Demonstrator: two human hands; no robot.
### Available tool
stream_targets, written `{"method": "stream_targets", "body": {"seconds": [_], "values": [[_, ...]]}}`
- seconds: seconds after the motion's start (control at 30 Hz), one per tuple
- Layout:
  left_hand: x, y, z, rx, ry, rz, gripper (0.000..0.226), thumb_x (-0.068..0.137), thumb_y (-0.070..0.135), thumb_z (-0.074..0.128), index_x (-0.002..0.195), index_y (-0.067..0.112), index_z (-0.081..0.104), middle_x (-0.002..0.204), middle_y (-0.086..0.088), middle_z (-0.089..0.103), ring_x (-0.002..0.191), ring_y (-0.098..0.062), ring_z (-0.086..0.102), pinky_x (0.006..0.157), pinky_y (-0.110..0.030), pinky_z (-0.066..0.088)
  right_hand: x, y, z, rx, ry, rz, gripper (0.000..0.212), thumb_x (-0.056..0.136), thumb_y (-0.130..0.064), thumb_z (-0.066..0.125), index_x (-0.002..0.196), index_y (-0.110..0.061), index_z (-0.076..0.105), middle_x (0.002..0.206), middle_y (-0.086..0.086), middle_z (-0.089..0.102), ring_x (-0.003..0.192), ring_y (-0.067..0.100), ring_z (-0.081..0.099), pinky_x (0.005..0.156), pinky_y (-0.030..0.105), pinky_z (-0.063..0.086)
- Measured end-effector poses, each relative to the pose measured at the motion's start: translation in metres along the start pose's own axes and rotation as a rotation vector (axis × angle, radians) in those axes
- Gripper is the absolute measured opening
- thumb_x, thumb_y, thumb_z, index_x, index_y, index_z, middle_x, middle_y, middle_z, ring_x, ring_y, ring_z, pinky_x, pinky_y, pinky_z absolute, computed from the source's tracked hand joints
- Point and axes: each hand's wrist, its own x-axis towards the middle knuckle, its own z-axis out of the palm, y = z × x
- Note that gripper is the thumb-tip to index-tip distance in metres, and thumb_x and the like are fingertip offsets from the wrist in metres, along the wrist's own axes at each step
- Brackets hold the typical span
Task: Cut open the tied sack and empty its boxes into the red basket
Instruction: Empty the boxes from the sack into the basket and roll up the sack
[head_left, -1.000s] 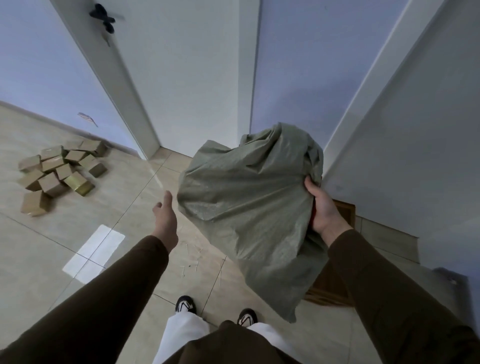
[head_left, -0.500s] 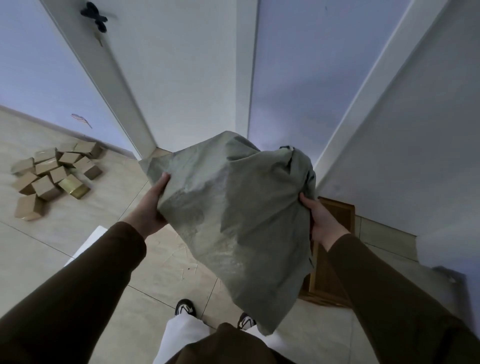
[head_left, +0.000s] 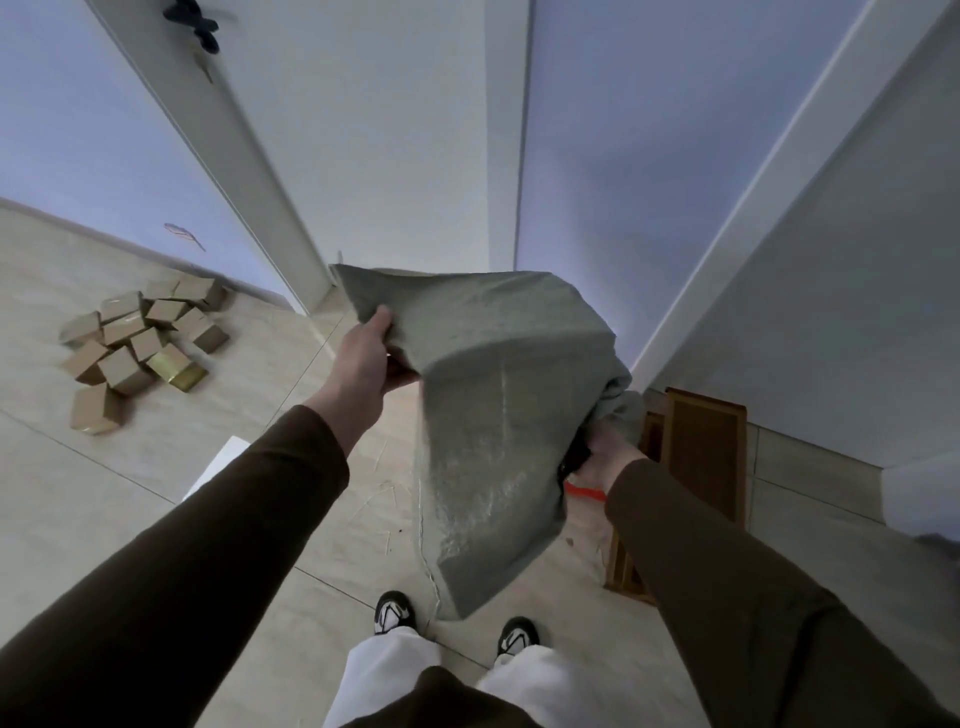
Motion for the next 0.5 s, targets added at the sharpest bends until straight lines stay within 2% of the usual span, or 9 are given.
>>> {"method": "stream_targets", "body": {"seconds": [0.07,0.13,0.2,0.27,0.3,0.37,0.43,0.47,0.5], "values": [[0.0,0.002,0.012,0.049,-0.032,0.039,0.026,0.11,0.037,0.047,0.113,0.017,0.064,0.102,-0.003,0.076,0.071,-0.011,0.078,0.057,-0.031,0.062,0.004,-0.002,0.005,-0.004,0.014,-0.009,0.043,0.117,-0.031,0.032,0.083,-0.014,0.053,0.064,0.014,0.058,0.072,0.025,0.048,0.07,0.032,0.045],[-0.001,0.004,0.023,0.103,-0.056,0.07,0.025,0.11,0.038,0.047,0.11,0.02,0.064,0.103,-0.002,0.076,0.079,-0.014,0.078,0.059,-0.031,0.062,0.009,-0.005,0.009,0.038,0.027,0.031,0.037,0.115,-0.035,0.035,0.087,-0.022,0.055,0.077,0.015,0.047,0.077,0.025,0.048,0.077,0.033,0.047],[0.0,0.004,0.036,0.14,-0.096,0.077,0.024,0.111,0.039,0.046,0.109,0.022,0.064,0.104,0.0,0.075,0.085,-0.016,0.075,0.06,-0.031,0.063,0.013,-0.009,0.011,0.071,0.016,0.026,0.042,0.114,-0.04,0.039,0.086,-0.016,0.06,0.083,0.016,0.051,0.076,0.028,0.053,0.077,0.038,0.047],[0.003,0.002,0.05,0.173,-0.143,0.054,0.025,0.111,0.038,0.046,0.113,0.02,0.063,0.107,0.0,0.073,0.09,-0.018,0.073,0.065,-0.032,0.063,0.015,-0.013,0.012,0.124,0.008,-0.004,0.033,0.114,-0.028,0.041,0.119,-0.009,0.067,0.11,0.02,0.067,0.102,0.038,0.066,0.1,0.05,0.052],[0.006,-0.001,0.056,0.2,-0.16,0.039,0.027,0.112,0.037,0.046,0.119,0.018,0.062,0.112,-0.001,0.072,0.095,-0.02,0.071,0.069,-0.033,0.063,0.017,-0.014,0.012,0.135,0.012,-0.013,0.033,0.113,-0.016,0.039,0.137,-0.006,0.061,0.121,0.02,0.066,0.117,0.041,0.064,0.111,0.055,0.046],[0.013,-0.01,0.066,0.275,-0.186,0.013,0.035,0.112,0.035,0.046,0.134,0.011,0.059,0.123,-0.007,0.069,0.105,-0.024,0.068,0.076,-0.032,0.061,0.015,-0.018,0.008,0.113,0.004,-0.018,0.041,0.11,0.001,0.037,0.15,-0.003,0.05,0.127,0.025,0.064,0.126,0.043,0.061,0.117,0.057,0.039],[0.019,-0.022,0.071,0.348,-0.205,-0.001,0.037,0.112,0.029,0.048,0.14,0.007,0.057,0.126,-0.011,0.067,0.106,-0.025,0.066,0.077,-0.029,0.059,0.013,-0.023,0.005,0.089,0.042,-0.022,0.039,0.111,0.001,0.039,0.147,0.001,0.051,0.117,0.028,0.067,0.122,0.046,0.064,0.108,0.051,0.051],[0.021,-0.028,0.072,0.37,-0.213,-0.011,0.036,0.112,0.025,0.049,0.141,0.005,0.057,0.124,-0.013,0.067,0.104,-0.025,0.066,0.078,-0.03,0.059,0.011,-0.025,0.004,0.075,0.091,-0.056,0.036,0.111,-0.002,0.038,0.144,0.0,0.054,0.1,0.024,0.066,0.105,0.044,0.069,0.09,0.043,0.06],[0.024,-0.035,0.072,0.382,-0.219,-0.027,0.036,0.111,0.021,0.05,0.141,0.002,0.057,0.122,-0.014,0.066,0.103,-0.026,0.066,0.082,-0.034,0.059,0.012,-0.027,0.003,0.032,0.141,-0.122,0.033,0.112,-0.007,0.038,0.139,-0.005,0.057,0.088,0.017,0.061,0.081,0.035,0.068,0.066,0.035,0.058]]}}
